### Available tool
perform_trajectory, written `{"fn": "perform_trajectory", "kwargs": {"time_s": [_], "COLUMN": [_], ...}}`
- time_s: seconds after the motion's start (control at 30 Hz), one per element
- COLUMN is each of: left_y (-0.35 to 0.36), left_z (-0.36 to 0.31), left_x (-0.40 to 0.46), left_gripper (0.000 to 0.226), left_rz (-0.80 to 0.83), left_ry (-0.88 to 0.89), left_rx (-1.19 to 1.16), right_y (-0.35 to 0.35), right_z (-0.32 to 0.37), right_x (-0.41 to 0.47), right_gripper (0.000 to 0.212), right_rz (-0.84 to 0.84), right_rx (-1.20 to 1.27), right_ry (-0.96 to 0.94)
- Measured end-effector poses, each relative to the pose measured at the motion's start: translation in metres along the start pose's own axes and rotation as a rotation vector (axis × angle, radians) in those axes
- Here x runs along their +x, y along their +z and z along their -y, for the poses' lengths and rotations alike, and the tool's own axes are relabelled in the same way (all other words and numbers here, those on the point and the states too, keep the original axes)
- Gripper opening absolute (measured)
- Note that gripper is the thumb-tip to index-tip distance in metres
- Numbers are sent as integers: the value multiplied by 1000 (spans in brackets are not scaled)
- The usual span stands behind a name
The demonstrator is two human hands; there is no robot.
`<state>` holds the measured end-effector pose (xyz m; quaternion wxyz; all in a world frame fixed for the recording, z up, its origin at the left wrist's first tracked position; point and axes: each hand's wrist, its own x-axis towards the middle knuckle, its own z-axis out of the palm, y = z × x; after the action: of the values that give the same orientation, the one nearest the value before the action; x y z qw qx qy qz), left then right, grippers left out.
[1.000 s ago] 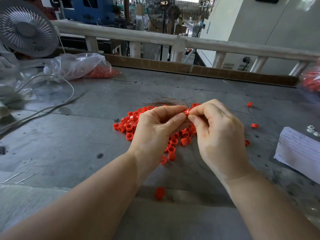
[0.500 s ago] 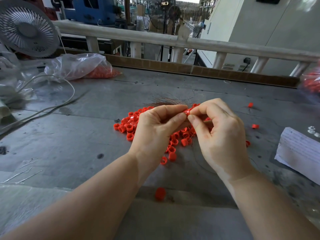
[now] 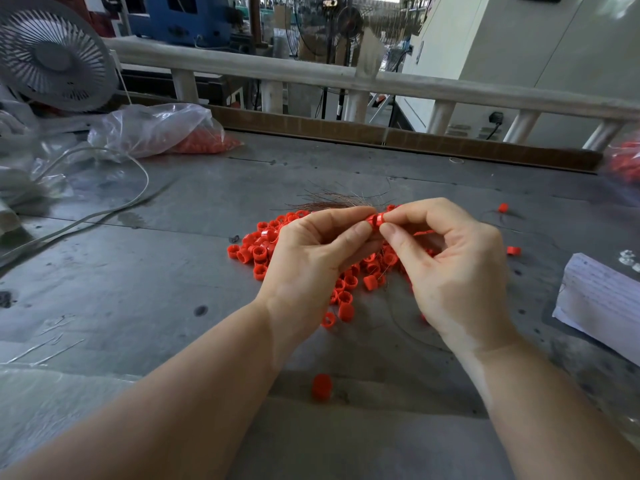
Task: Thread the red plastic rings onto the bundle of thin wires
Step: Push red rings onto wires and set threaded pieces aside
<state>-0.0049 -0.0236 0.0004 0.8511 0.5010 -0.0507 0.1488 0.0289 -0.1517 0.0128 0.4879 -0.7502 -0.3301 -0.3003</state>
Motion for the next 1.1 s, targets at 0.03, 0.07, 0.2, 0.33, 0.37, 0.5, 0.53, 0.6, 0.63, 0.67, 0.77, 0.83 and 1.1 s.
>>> {"fn": "perform_trajectory", "kwargs": {"time_s": [0.03, 0.07, 0.2, 0.33, 0.37, 0.5, 0.53, 0.6, 0.63, 0.67, 0.77, 0.83, 1.1], "left_y": [0, 0, -1, -2, -2, -2, -2, -1, -1, -1, -1, -1, -2], "left_z": [0, 0, 1, 2, 2, 2, 2, 2, 1, 1, 1, 1, 1], "left_x": [0, 0, 0, 0, 0, 0, 0, 0, 0, 0, 0, 0, 0], "left_gripper": [17, 17, 17, 17, 17, 20, 20, 20, 20, 20, 21, 18, 19], "left_rz": [0, 2, 5, 4, 6, 0, -3, -4, -4, -4, -2, 2, 6], "left_ry": [-3, -4, -12, -24, -25, -30, -32, -38, -40, -41, -44, -50, -33], "left_rx": [-8, -13, -25, -4, 1, 17, 16, 9, 7, 8, 19, 13, 38], "right_y": [0, 0, -1, -1, -1, -2, -2, -2, -2, -2, -3, -3, -3], "right_z": [0, 1, 1, 1, 1, 1, 2, 2, 2, 3, 3, 4, 5], "right_x": [0, 0, 0, 1, 1, 2, 1, 1, 1, 1, 1, 2, 1], "right_gripper": [3, 3, 3, 3, 3, 4, 4, 5, 5, 5, 5, 5, 6], "right_rz": [5, 8, 18, 35, 36, 51, 55, 59, 62, 64, 75, 83, 85], "right_rx": [-11, -22, -62, -104, -113, -158, -169, -182, -186, -190, -205, -213, -256], "right_ry": [-7, -12, -48, -71, -76, -109, -115, -127, -134, -140, -155, -162, -168]}}
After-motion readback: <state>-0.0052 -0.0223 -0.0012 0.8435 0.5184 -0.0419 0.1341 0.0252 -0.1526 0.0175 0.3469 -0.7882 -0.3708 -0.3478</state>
